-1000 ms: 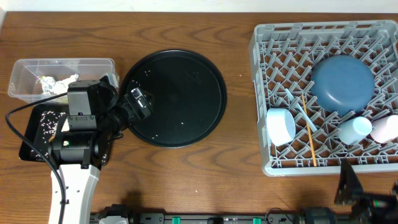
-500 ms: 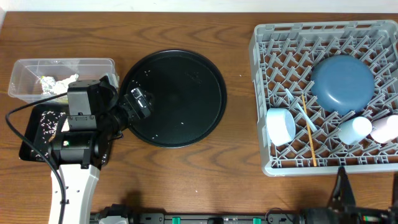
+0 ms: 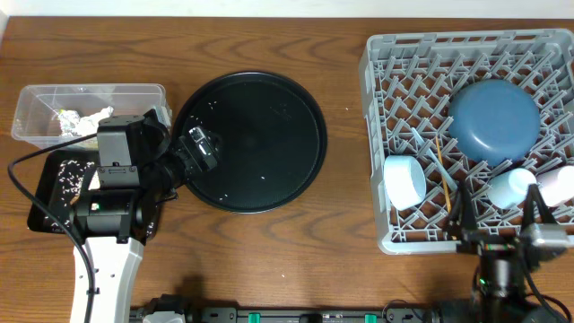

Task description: Sort waste into correct bins and load items into the dishwasher rack

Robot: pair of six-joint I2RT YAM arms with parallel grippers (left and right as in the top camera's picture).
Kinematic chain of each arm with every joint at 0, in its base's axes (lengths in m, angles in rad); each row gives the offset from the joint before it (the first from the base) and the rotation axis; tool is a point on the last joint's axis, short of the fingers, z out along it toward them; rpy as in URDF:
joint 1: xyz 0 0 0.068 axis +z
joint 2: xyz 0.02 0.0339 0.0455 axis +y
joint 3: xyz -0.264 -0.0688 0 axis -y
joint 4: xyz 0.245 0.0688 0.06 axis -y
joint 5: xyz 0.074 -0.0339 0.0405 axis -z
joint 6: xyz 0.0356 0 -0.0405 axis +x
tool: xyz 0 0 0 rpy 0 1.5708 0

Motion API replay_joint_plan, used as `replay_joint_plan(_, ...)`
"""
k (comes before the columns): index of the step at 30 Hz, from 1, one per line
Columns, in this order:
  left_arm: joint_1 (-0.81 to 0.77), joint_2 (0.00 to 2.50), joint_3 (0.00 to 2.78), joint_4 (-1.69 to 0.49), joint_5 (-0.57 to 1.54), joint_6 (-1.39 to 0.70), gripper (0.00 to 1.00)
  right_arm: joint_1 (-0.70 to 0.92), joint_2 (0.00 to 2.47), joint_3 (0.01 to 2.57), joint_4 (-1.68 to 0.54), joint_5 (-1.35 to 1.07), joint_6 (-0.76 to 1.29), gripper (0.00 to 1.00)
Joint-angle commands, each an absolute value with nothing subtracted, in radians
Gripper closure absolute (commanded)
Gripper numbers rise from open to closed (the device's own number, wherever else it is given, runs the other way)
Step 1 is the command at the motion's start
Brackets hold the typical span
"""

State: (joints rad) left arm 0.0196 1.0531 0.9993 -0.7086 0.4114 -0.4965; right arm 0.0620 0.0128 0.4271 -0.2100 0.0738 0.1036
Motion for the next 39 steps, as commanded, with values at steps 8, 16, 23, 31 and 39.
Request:
replay_joint_plan(8, 0.025, 1.053, 1.014, -0.711, 0.402, -0.483, 0.02, 0.045, 0.005, 0.135, 0.053, 0.037, 0.187, 0.01)
replay_joint_plan(16, 0.025, 1.053, 1.014, -0.711, 0.402, -0.483, 0.02, 0.045, 0.005, 0.005, 0.175, 0.037, 0.187, 0.01)
replay_joint_plan(23, 0.025, 1.053, 1.014, -0.711, 0.402, -0.483, 0.02, 0.045, 0.005, 0.005, 0.081, 0.052, 0.186, 0.01)
replay_joint_plan(31, 0.025, 1.053, 1.014, -0.711, 0.402, -0.483, 0.02, 0.045, 0.005, 0.006, -0.067, 0.048, 0.186, 0.01)
replay_joint_plan(39, 0.025, 1.053, 1.014, -0.711, 0.402, -0.483, 0.02, 0.045, 0.005, 0.006, -0.07, 0.048, 0.186, 0.01)
